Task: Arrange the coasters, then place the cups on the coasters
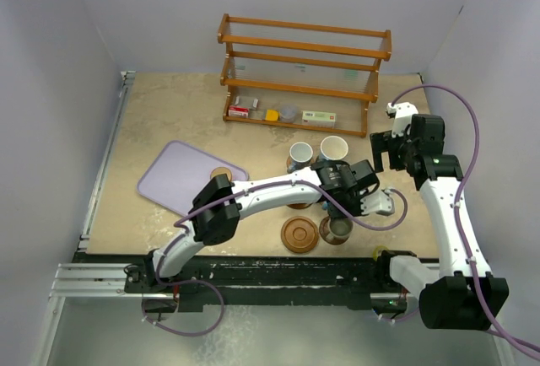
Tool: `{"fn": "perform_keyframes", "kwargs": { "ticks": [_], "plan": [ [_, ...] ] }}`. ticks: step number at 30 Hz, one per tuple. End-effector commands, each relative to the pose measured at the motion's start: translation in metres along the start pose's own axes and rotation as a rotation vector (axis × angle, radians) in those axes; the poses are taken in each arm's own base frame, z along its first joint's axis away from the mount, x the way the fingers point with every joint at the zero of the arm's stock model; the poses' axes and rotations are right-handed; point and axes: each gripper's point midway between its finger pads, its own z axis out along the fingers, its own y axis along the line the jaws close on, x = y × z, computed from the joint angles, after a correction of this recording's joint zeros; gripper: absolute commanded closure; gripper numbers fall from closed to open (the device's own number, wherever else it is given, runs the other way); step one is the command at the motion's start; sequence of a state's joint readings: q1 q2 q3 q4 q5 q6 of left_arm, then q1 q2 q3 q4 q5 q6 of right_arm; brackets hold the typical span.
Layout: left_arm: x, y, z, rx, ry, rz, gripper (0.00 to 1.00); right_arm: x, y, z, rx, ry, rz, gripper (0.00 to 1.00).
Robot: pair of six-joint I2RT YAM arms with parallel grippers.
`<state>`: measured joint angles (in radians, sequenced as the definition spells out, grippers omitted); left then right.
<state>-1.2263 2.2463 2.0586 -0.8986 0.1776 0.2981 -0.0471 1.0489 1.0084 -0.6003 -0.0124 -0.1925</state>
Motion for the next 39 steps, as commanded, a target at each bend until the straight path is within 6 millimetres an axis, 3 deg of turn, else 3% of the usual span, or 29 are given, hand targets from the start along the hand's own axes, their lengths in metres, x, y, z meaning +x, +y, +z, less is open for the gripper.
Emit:
{"fn": "perform_keyframes", "kwargs": {
  "ticks": [1,19,25,30,39],
  "plan": [
    [-0.021,0.003,-0.003,-0.01,-0.056,0.019,0.97,-0.011,-0.005,-0.009,0.022,-0.038,0.014,0.0],
    [0.001,0.006,0.02,-0.004,0.025,0.036,0.97,-0.013,-0.002,-0.011,0.006,-0.054,0.015,0.0],
    [0.0,0.007,0.02,-0.003,0.032,0.039,0.88,-0.013,-0.001,-0.012,0.0,-0.055,0.015,0.0],
    [-0.008,0.007,0.009,-0.007,0.014,0.045,0.72,-0.013,-0.001,-0.012,-0.002,-0.057,0.015,0.0],
    [-0.031,-0.003,-0.038,0.02,-0.065,0.068,0.6,-0.013,-0.001,-0.012,-0.002,-0.059,0.014,0.0]
  ]
}}
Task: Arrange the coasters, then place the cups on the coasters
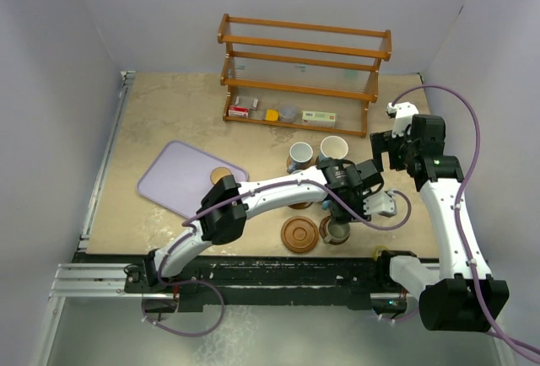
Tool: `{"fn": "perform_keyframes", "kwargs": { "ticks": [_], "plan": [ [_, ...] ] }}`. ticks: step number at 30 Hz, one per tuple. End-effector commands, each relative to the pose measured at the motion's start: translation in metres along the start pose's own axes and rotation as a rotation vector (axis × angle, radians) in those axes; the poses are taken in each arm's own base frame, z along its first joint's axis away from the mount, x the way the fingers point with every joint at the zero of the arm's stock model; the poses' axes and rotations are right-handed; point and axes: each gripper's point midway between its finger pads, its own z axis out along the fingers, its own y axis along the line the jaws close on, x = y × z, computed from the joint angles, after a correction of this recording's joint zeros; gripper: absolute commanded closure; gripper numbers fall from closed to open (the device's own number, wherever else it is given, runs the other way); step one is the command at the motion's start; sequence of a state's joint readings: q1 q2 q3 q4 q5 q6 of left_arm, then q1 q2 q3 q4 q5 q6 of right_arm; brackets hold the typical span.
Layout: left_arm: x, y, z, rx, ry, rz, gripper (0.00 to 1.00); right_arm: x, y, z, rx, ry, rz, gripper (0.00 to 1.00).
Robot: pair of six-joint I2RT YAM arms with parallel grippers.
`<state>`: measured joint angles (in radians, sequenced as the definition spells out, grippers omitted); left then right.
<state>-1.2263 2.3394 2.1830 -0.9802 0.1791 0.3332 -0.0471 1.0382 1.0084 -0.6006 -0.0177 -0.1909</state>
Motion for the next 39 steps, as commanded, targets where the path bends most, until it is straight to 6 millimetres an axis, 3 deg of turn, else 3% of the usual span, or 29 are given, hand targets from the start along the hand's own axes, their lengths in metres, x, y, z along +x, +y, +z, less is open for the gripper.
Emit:
{"fn": "perform_keyframes", "kwargs": {
  "ticks": [1,10,18,23,28,33,39],
  "plan": [
    [-0.033,-0.007,-0.063,-0.008,-0.125,0.05,0.6,-0.012,-0.002,-0.01,0.002,-0.048,0.014,0.0],
    [-0.022,0.003,-0.116,-0.151,-0.14,0.077,0.54,-0.012,-0.003,-0.009,0.007,-0.048,0.014,0.0],
    [0.016,0.027,-0.16,-0.299,-0.135,0.021,0.46,-0.011,-0.004,-0.008,0.014,-0.042,0.01,0.0],
    [0.052,0.061,-0.199,-0.379,-0.172,-0.106,0.43,-0.01,-0.006,-0.006,0.021,-0.038,0.009,0.0],
    [0.101,0.095,-0.231,-0.473,-0.169,-0.244,0.4,-0.008,-0.006,-0.004,0.021,-0.027,0.008,0.0],
    [0.147,0.111,-0.25,-0.52,-0.158,-0.373,0.38,-0.007,-0.006,-0.003,0.02,-0.024,0.008,0.0],
    [0.197,0.124,-0.258,-0.559,-0.134,-0.501,0.37,-0.006,-0.006,-0.002,0.016,-0.017,0.009,0.0]
  ]
}}
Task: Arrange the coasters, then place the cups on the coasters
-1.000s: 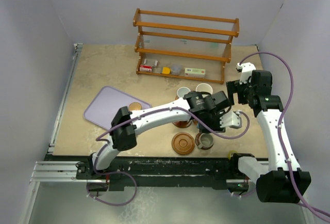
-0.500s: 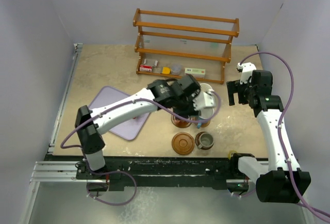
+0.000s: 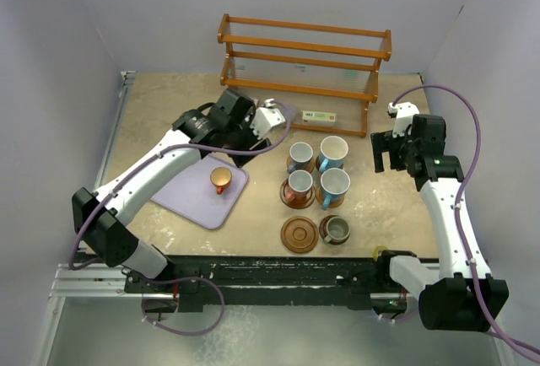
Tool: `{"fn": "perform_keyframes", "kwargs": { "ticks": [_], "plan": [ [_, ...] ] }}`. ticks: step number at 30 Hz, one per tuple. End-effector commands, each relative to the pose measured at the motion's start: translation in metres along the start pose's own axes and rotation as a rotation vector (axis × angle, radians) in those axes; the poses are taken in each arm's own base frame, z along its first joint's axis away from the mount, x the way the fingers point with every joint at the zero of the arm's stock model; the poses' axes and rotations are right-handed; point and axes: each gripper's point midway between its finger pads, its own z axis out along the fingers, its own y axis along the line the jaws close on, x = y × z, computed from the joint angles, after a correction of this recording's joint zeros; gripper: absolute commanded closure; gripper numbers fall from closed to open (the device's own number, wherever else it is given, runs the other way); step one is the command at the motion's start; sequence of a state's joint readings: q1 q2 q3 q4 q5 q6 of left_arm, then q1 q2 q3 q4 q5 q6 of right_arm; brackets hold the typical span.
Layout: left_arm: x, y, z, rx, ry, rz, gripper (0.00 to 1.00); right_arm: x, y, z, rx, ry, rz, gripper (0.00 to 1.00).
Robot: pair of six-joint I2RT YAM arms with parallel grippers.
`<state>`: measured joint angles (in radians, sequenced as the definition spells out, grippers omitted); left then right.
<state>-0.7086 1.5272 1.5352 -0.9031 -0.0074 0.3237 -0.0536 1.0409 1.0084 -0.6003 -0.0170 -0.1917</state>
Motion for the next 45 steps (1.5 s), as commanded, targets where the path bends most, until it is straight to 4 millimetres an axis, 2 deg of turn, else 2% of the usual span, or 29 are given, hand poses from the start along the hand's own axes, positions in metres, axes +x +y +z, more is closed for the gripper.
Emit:
{"fn": "perform_keyframes", "kwargs": {
  "ticks": [1,9,14,19,27,35,40,45],
  "plan": [
    [0.015,0.021,-0.004,-0.032,-0.023,-0.098,0.37,-0.007,-0.004,-0.002,0.012,-0.02,0.007,0.0],
    [0.07,0.056,0.017,-0.044,0.061,-0.209,0.37,-0.007,-0.003,-0.003,0.005,-0.024,0.004,0.0],
    [0.102,0.063,0.037,0.006,0.117,-0.269,0.38,-0.007,-0.002,-0.003,0.001,-0.025,0.004,0.0],
    [0.123,0.062,0.054,0.061,0.153,-0.311,0.41,-0.007,-0.001,-0.003,-0.004,-0.026,0.004,0.0],
    [0.144,0.046,0.081,0.152,0.219,-0.332,0.47,-0.007,-0.001,-0.004,-0.008,-0.028,0.004,0.0],
    [0.159,0.032,0.101,0.213,0.26,-0.354,0.61,-0.008,0.001,-0.004,-0.018,-0.029,0.003,0.0],
    [0.166,0.028,0.106,0.222,0.274,-0.363,0.72,-0.007,0.002,-0.003,-0.022,-0.027,0.003,0.0],
    [0.165,0.028,0.105,0.218,0.265,-0.36,0.85,-0.006,0.002,-0.002,-0.023,-0.024,0.004,0.0]
  ]
}}
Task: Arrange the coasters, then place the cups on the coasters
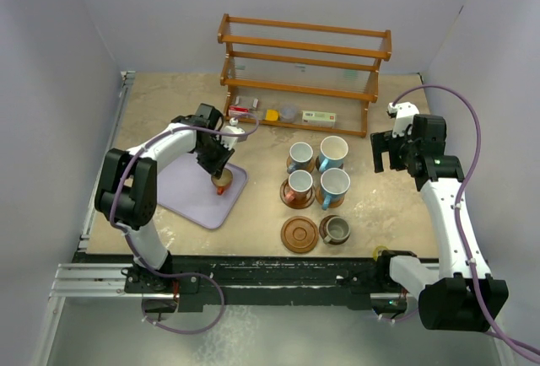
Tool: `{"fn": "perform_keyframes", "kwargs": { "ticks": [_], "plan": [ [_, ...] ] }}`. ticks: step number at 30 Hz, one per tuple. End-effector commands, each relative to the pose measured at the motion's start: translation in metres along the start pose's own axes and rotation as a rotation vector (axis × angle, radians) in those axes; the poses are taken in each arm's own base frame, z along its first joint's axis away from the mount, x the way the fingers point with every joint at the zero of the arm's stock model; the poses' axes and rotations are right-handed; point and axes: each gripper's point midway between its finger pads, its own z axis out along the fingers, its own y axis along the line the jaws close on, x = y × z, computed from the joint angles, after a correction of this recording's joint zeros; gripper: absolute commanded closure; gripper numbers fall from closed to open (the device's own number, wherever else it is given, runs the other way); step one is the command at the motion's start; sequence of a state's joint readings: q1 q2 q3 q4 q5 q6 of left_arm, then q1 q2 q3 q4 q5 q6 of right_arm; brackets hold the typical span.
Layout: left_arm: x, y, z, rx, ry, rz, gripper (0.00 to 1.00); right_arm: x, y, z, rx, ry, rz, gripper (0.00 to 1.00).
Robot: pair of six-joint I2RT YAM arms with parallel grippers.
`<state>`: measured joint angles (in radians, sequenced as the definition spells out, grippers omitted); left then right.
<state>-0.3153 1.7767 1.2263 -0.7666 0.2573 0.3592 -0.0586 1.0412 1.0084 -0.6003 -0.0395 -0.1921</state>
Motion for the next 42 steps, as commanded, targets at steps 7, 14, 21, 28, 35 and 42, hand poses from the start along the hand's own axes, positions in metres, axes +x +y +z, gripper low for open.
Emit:
{"fn": "perform_keyframes", "kwargs": {
  "ticks": [7,14,21,28,35,42],
  "plan": [
    [-0.013,0.004,-0.016,-0.033,-0.062,0.052,0.94,-0.006,-0.001,-0.002,-0.004,-0.018,-0.001,0.0],
    [-0.024,-0.005,-0.042,-0.035,-0.108,0.093,0.97,-0.006,0.0,-0.002,-0.005,-0.018,0.0,0.0],
    [-0.044,-0.039,-0.068,-0.017,-0.161,0.16,0.97,-0.006,-0.001,-0.002,-0.002,-0.018,0.0,0.0],
    [-0.068,-0.105,-0.085,0.034,-0.198,0.272,0.97,-0.008,-0.003,-0.005,0.01,-0.033,-0.007,0.0],
    [-0.08,-0.176,-0.088,0.107,-0.219,0.378,0.97,-0.008,-0.005,-0.005,0.014,-0.037,-0.015,0.0],
    [-0.088,-0.231,-0.085,0.18,-0.232,0.417,0.97,-0.011,-0.001,-0.009,-0.021,-0.066,-0.041,0.0]
  ]
}}
